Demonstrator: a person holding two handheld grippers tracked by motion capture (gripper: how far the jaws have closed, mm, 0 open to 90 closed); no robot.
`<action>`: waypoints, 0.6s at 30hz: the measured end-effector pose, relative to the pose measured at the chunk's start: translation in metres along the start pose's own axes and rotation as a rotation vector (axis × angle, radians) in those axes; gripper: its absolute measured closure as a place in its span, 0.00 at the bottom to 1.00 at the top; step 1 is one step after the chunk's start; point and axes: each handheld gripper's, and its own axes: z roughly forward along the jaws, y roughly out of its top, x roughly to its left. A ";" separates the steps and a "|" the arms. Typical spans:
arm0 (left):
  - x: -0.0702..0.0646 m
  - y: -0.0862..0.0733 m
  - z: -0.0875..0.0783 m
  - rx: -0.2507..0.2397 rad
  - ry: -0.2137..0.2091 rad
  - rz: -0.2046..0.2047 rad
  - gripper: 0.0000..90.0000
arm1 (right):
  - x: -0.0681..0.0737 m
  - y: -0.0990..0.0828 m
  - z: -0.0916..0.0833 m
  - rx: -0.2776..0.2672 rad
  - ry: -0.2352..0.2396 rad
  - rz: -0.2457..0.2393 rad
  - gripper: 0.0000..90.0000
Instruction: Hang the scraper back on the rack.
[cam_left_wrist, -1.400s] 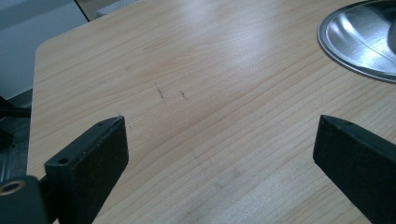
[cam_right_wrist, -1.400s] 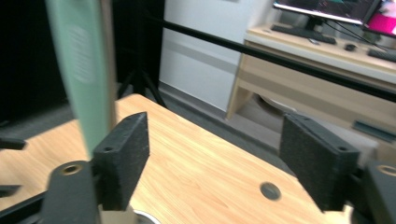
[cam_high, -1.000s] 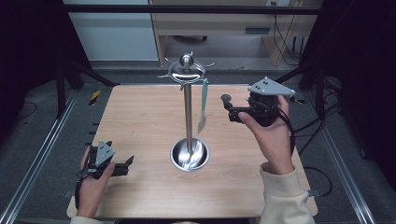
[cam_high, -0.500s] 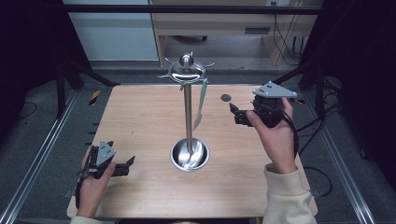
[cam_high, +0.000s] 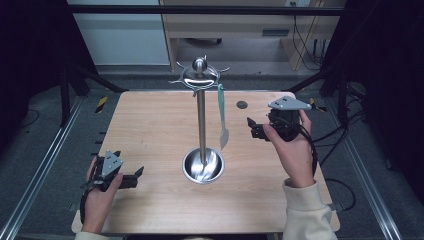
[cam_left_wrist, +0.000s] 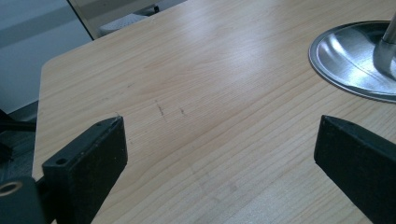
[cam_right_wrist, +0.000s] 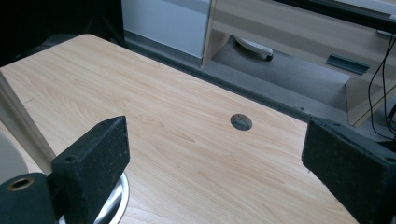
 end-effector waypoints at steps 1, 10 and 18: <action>0.000 0.000 0.000 -0.001 0.001 -0.002 0.03 | 0.000 -0.002 0.001 0.000 -0.001 0.002 0.10; 0.002 0.000 -0.001 -0.016 0.002 -0.019 0.03 | -0.008 -0.025 0.021 0.057 -0.020 0.004 0.11; 0.004 0.000 -0.002 -0.024 0.004 -0.035 0.03 | -0.020 -0.050 0.035 0.101 -0.084 0.033 0.15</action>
